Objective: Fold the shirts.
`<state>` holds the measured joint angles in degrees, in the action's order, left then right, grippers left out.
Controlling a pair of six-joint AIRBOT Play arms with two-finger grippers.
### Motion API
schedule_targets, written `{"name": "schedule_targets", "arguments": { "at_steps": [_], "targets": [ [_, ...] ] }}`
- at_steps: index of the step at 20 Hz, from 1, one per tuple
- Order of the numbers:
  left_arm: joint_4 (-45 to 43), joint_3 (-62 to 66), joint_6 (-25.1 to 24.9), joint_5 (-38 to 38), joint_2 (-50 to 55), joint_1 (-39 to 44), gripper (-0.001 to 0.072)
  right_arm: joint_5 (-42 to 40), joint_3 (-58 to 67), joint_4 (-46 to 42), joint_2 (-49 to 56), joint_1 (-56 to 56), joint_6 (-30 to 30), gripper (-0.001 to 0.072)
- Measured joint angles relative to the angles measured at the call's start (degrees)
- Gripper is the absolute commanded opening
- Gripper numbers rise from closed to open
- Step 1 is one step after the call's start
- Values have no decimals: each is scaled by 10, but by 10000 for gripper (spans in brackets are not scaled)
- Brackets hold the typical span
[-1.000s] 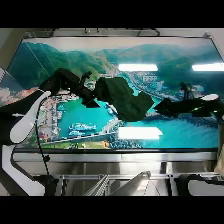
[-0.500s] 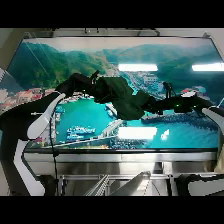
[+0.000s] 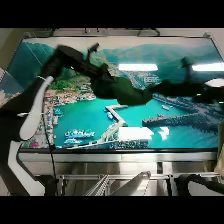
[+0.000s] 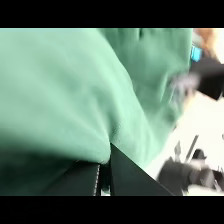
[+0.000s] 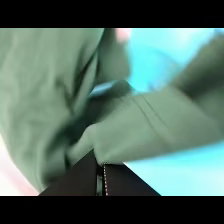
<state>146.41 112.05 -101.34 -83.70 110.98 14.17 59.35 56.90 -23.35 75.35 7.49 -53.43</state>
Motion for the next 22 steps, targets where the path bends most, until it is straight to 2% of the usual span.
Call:
{"name": "schedule_targets", "arguments": {
  "at_steps": [3,7,9,12,13,14,16,18,19,20,21,22],
  "targets": [
    [3,38,1,-72,-106,-36,16,-1,17,33,-175,54,6,18],
    [6,-2,-17,-79,-257,-68,23,-45,27,57,-381,86,-5,19],
    [4,-43,-30,-68,-313,-70,23,-52,26,60,-433,92,-27,19],
    [-38,-116,-42,-49,-359,-52,25,-33,0,55,-444,93,-71,19],
    [-56,-145,-43,-42,-366,-42,66,-25,-17,54,-433,89,-82,19],
    [-71,-172,-46,-32,-370,-32,320,-19,-37,54,-418,83,-90,19],
    [-96,-224,-48,-3,-365,-15,661,-18,-83,52,-369,66,-96,20],
    [-118,-269,-51,46,-342,-4,691,-41,-118,52,-300,50,-84,20],
    [-125,-285,-52,73,-327,-3,691,-63,-130,53,-254,43,-69,83],
    [-130,-297,-52,102,-307,-5,692,-86,-137,57,-206,38,-51,386],
    [-132,-304,-52,124,-286,-10,692,-108,-137,64,-150,35,-30,530],
    [-132,-307,-52,142,-264,-19,692,-120,-130,68,-95,38,-10,462]
  ]
}}
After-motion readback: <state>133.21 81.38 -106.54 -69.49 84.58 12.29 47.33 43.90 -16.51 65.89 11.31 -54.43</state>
